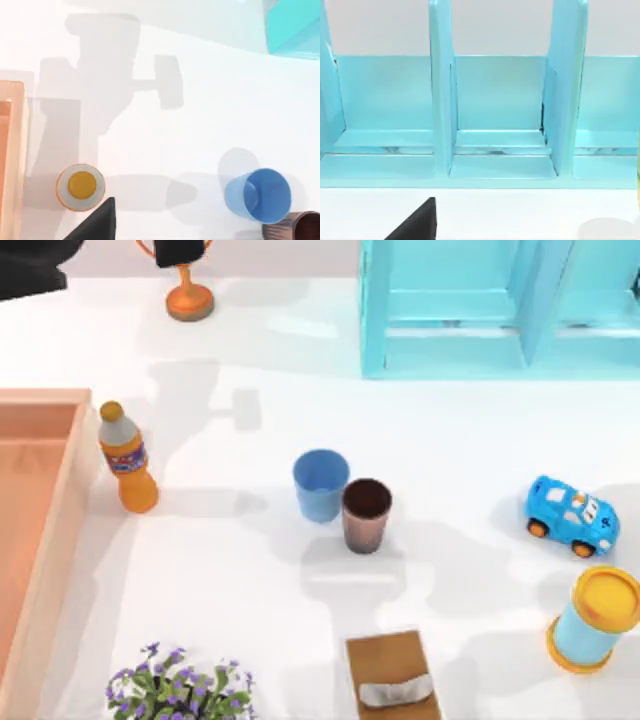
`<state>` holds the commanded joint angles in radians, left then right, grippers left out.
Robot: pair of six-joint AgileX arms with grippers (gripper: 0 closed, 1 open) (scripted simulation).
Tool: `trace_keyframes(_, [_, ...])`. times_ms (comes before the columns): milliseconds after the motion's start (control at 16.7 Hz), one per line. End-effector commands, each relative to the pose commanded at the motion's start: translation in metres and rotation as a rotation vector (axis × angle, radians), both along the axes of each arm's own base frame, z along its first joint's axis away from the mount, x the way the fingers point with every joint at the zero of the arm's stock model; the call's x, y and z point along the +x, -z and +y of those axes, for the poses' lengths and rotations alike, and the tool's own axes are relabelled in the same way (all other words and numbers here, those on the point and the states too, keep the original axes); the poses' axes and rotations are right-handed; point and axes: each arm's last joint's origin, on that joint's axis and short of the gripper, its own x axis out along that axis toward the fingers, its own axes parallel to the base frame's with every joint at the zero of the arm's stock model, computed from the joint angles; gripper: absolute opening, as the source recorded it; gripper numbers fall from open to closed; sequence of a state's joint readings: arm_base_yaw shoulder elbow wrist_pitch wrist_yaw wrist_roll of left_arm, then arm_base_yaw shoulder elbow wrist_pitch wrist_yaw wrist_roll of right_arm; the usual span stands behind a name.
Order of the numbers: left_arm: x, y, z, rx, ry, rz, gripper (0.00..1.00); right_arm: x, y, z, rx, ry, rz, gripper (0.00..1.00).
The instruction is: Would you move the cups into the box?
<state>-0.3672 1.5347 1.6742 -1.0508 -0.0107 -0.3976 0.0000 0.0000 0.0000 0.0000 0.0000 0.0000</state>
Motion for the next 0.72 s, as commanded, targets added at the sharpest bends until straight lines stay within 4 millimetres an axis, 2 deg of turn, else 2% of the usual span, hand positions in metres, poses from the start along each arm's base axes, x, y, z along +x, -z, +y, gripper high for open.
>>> trace_keyframes(180, [0.049,0.014,-0.050,0.033,0.019,0.179,1.00,0.000,0.000,0.000,0.000,0.000,0.000,1.00])
trace_keyframes(360, [0.082,0.045,-0.100,0.084,0.033,0.335,1.00,0.000,0.000,0.000,0.000,0.000,0.000,1.00])
trace_keyframes(540, [0.096,0.084,-0.142,0.142,0.044,0.459,1.00,0.000,0.000,0.000,0.000,0.000,0.000,1.00])
trace_keyframes(720, [0.097,0.119,-0.173,0.197,0.053,0.550,1.00,0.000,0.000,0.000,0.000,0.000,0.000,1.00])
